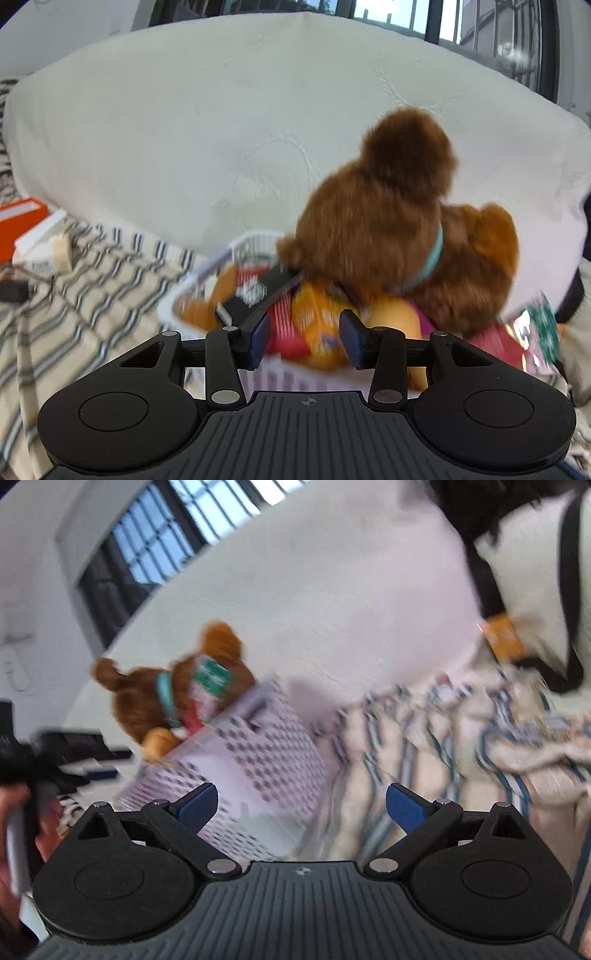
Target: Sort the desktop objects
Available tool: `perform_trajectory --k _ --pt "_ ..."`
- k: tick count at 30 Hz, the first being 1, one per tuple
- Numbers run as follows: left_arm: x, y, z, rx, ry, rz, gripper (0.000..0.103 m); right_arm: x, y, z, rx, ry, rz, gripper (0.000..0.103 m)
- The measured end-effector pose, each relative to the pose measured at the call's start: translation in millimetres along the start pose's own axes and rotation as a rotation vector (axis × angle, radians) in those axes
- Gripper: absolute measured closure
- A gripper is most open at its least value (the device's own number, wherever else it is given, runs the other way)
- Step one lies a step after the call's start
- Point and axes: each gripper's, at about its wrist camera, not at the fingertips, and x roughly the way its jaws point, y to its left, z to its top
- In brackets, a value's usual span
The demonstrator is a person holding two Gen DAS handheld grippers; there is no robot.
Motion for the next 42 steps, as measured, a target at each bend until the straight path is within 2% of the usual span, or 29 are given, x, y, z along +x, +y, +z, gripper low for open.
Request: perform_trajectory --k 2,5,6,8,9,10,12,17,19,22,24,26,29,30,31,32,33,34,35,37,39,42 --pt "17 -1 11 0.002 0.017 0.019 0.045 3 2 3 0.032 -0.003 0.034 0.005" --pt "48 -1 17 0.009 0.069 0.042 0.046 5 10 4 0.006 -0.008 0.057 0.005" --pt "52 2 15 0.002 0.083 0.061 0.048 5 12 3 -0.004 -0.012 0.062 0.004" --pt "45 8 11 -0.005 0.062 0.032 0.047 5 13 2 -0.012 -0.001 0.057 0.001" --pt "39 12 6 -0.001 0.061 0.016 0.042 4 12 1 -0.007 0.010 0.058 0.001" --pt "30 17 0 0.004 0.058 0.012 0.028 3 11 1 0.001 0.013 0.066 0.001" --pt "8 29 -18 0.010 0.021 0.022 0.009 -3 9 1 0.016 -0.002 0.075 0.001" --pt "-13 66 -55 0.051 0.022 0.044 0.006 -3 8 0 0.043 0.007 0.094 0.001" --pt "-5 79 -63 0.021 0.086 0.049 0.002 -2 9 -2 0.047 0.020 0.100 0.001" --pt "27 94 -76 -0.013 0.235 0.042 0.003 -2 11 -4 0.035 0.032 0.104 0.001" --pt "43 96 -85 -0.004 0.300 0.113 0.003 -1 11 -6 0.028 0.039 0.110 0.001" --pt "63 93 -93 0.019 0.350 0.106 0.004 0 11 -7 0.026 0.051 0.112 0.001" --pt "75 91 -100 -0.015 0.362 0.101 0.012 3 9 -8 0.033 0.062 0.104 0.001" --pt "77 91 -100 -0.044 0.381 0.078 0.028 3 8 -8 0.037 0.066 0.102 0.001" --pt "76 92 -100 -0.072 0.398 0.045 0.050 4 7 -7 0.042 0.068 0.101 0.001" --pt "72 88 -100 -0.056 0.398 0.061 0.070 4 6 -7 0.048 0.069 0.098 0.001" --pt "69 84 -99 -0.014 0.395 0.089 0.074 4 4 -7 0.055 0.069 0.097 0.001" --pt "64 84 -100 -0.005 0.386 0.068 0.074 3 3 -6 0.062 0.068 0.097 0.001" --pt "59 85 -100 -0.015 0.390 0.047 0.075 3 2 -6 0.069 0.068 0.098 0.001" --pt "44 91 -96 -0.045 0.368 0.062 0.075 2 1 -6 0.080 0.060 0.097 0.001" --pt "26 96 -83 -0.064 0.313 0.068 0.075 2 1 -6 0.082 0.057 0.090 0.001" --pt "-8 93 -53 -0.011 0.208 0.090 0.074 2 0 -6 0.095 0.064 0.082 0.001"
